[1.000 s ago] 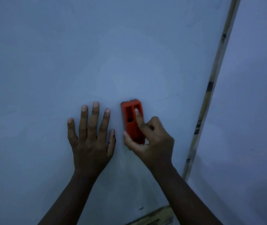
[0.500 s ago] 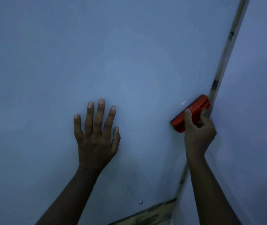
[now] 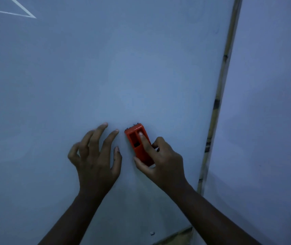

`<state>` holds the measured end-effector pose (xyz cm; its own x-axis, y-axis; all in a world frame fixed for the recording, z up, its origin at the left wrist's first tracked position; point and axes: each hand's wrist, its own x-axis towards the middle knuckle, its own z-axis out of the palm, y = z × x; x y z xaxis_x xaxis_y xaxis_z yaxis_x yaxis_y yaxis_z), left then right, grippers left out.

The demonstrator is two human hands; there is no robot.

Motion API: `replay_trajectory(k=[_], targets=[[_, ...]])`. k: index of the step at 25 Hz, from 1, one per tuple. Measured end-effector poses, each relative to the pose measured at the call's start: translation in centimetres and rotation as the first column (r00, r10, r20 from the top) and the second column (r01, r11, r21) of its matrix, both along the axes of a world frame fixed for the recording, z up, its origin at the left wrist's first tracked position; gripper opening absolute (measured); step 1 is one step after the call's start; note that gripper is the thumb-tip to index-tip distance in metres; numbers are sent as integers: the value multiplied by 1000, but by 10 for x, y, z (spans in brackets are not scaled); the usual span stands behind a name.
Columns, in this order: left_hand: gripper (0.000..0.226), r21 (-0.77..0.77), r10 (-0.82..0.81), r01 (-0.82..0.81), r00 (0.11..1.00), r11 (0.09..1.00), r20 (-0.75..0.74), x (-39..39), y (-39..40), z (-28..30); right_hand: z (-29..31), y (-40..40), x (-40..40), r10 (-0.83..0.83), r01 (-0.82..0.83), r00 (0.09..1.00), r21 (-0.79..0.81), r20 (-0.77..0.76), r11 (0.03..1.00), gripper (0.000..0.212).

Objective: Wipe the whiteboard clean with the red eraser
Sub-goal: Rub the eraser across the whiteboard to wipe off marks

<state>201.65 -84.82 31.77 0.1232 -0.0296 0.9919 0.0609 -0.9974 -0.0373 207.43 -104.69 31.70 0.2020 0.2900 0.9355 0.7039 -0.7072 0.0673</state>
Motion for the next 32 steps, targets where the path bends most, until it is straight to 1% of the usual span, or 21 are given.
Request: replay_trajectory(k=[2, 3, 5, 6, 7, 9, 10, 11, 13, 16, 18, 19, 21, 22, 24, 25, 27, 28, 29, 31, 32], targets=[[34, 48, -9, 9, 1000, 999, 5, -2, 3, 43, 20, -7, 6, -11, 12, 999, -15, 45, 1000, 69], [33, 74, -16, 15, 1000, 997, 13, -3, 6, 71, 34, -12, 11, -21, 21, 999, 13, 47, 1000, 69], [33, 114, -14, 8, 999, 993, 47, -5, 20, 128, 64, -26, 25, -52, 49, 999, 144, 15, 988, 69], [34, 123, -8, 0, 998, 992, 66, -6, 29, 153, 75, -38, 35, -75, 80, 997, 244, -28, 967, 69], [35, 123, 0, -11, 996, 992, 86, -8, 38, 173, 82, -52, 45, -84, 110, 993, 361, -87, 926, 67], [40, 96, 33, -44, 993, 994, 115, -8, 47, 185, 82, -77, 62, -29, 155, 977, 603, -213, 782, 61], [42, 98, 52, -64, 992, 993, 118, -8, 47, 183, 78, -86, 68, 7, 177, 966, 682, -259, 710, 61], [45, 111, 67, -79, 992, 991, 111, -6, 46, 178, 72, -91, 71, 30, 195, 957, 719, -287, 667, 63], [49, 133, 81, -93, 992, 987, 93, -3, 41, 172, 66, -96, 74, 68, 195, 947, 731, -313, 654, 59], [54, 135, 92, -101, 993, 986, 69, -1, 41, 171, 80, -93, 71, 166, 131, 937, 750, -307, 648, 46], [58, 143, 108, -116, 992, 983, 62, 2, 39, 166, 97, -79, 64, 146, 114, 949, 738, -278, 665, 51], [59, 143, 111, -118, 992, 983, 58, 3, 37, 164, 105, -66, 57, 134, 91, 958, 712, -253, 696, 53], [60, 140, 113, -120, 992, 983, 60, 5, 36, 163, 112, -30, 34, 176, -27, 966, 602, -191, 798, 52], [60, 138, 115, -123, 991, 983, 65, 5, 37, 164, 111, -10, 21, 198, -84, 964, 508, -176, 857, 56], [60, 138, 123, -131, 990, 982, 69, 6, 38, 164, 103, 21, -3, 150, -110, 980, 270, -134, 957, 68], [61, 141, 123, -132, 990, 981, 68, 6, 38, 163, 98, 31, -10, 111, -95, 990, 177, -85, 980, 71], [62, 146, 117, -124, 991, 982, 58, 6, 38, 160, 101, 30, -10, 69, -65, 997, 117, -25, 991, 71], [62, 146, 116, -123, 992, 982, 54, 6, 37, 158, 110, 21, -5, 50, -47, 999, 132, -20, 990, 71], [62, 146, 117, -124, 992, 982, 54, 5, 37, 157, 120, 8, 3, 38, -31, 999, 179, -34, 983, 71], [63, 144, 117, -124, 991, 982, 59, 6, 36, 153, 142, -26, 26, 65, -22, 992, 368, -105, 930, 69], [63, 144, 112, -120, 992, 982, 62, 6, 35, 151, 149, -46, 39, 104, -18, 983, 487, -150, 873, 68]])
